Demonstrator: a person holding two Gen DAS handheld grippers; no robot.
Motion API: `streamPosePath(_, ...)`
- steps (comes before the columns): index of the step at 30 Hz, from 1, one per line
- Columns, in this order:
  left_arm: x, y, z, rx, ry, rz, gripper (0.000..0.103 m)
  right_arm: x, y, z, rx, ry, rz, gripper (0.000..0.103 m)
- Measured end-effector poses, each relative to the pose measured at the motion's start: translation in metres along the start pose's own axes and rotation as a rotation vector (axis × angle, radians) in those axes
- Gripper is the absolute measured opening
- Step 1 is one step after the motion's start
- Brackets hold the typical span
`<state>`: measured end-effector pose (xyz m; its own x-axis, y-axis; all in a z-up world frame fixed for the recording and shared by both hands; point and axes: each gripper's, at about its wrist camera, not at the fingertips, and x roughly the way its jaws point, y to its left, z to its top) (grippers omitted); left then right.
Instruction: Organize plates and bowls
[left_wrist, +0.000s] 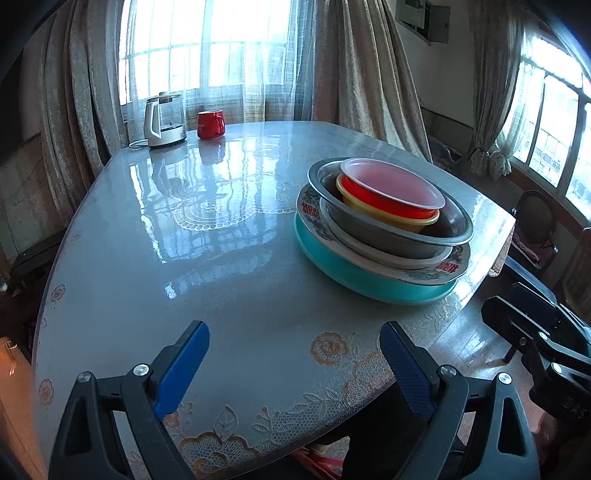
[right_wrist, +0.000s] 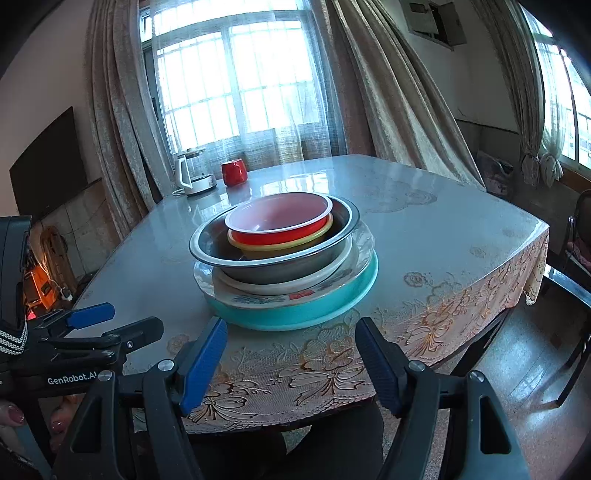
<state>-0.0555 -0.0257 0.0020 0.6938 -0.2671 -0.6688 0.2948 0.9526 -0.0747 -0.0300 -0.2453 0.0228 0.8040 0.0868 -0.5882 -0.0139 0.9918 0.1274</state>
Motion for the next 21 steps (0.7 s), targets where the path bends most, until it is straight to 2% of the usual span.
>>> streamPosePath(21, -0.0001, -0.0027, 0.0007, 0.017, 0.003, 0.0, 0.094, 0.0039, -0.0014, -0.0002, 0.013, 0.023, 0.002, 0.073)
